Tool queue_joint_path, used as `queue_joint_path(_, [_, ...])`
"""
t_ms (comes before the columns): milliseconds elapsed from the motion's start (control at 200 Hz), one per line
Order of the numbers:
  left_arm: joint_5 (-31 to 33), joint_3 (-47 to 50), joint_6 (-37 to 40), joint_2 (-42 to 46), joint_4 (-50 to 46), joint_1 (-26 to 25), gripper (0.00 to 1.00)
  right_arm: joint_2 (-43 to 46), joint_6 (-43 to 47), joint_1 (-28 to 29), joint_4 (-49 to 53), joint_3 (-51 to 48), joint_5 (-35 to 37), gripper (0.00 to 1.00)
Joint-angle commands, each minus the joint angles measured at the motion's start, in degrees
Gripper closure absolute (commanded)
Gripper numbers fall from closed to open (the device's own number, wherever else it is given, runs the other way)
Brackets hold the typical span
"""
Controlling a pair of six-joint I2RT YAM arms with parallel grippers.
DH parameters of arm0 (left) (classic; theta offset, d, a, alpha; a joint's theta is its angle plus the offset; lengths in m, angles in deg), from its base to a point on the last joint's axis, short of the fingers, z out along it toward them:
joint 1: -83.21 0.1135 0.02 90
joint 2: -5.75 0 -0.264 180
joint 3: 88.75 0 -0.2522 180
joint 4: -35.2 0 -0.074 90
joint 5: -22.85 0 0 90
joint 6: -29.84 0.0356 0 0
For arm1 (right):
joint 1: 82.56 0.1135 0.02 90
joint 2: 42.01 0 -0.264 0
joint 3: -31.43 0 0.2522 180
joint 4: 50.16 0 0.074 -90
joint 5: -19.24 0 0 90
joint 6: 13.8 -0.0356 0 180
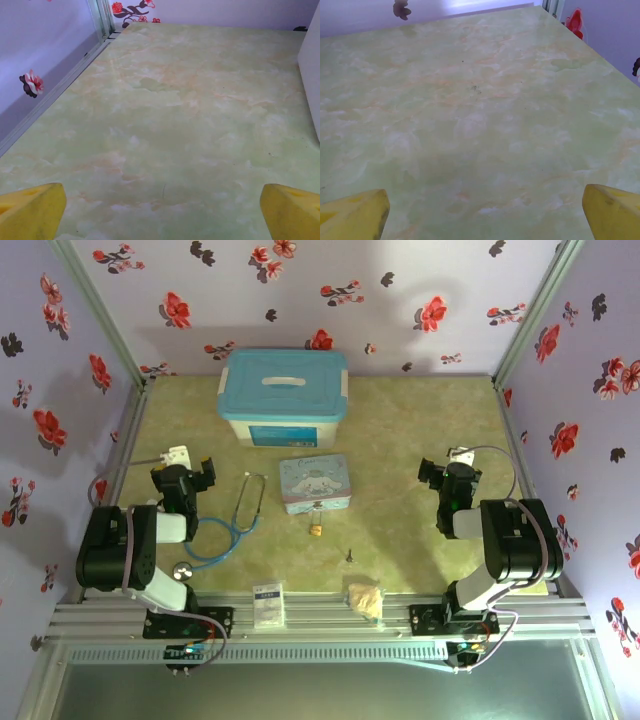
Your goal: Unlock a padlock with a key
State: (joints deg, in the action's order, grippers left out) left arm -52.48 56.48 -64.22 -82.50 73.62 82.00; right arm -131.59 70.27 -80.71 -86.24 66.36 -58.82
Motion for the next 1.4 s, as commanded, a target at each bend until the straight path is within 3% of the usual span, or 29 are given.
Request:
queue_joint_path(0, [-0.7,-0.7,1.1,-0.4,0.6,0.3,0.00,0.0,1.0,-0.4,-1.0,1.1,-0.2,0.01])
queue_joint_path(1205, [-0.7,-0.6,1.1,-0.3,0.8,0.3,0.00,0.3,1.1,-0.4,-1.5,0.8,-0.7,0.01])
queue_joint_path(1395, [-0.6,0.4,1.1,4.7,-1.6,0.3,0.00,6.5,2.1,-0.4,3.9,1.1,-2.4,0.01])
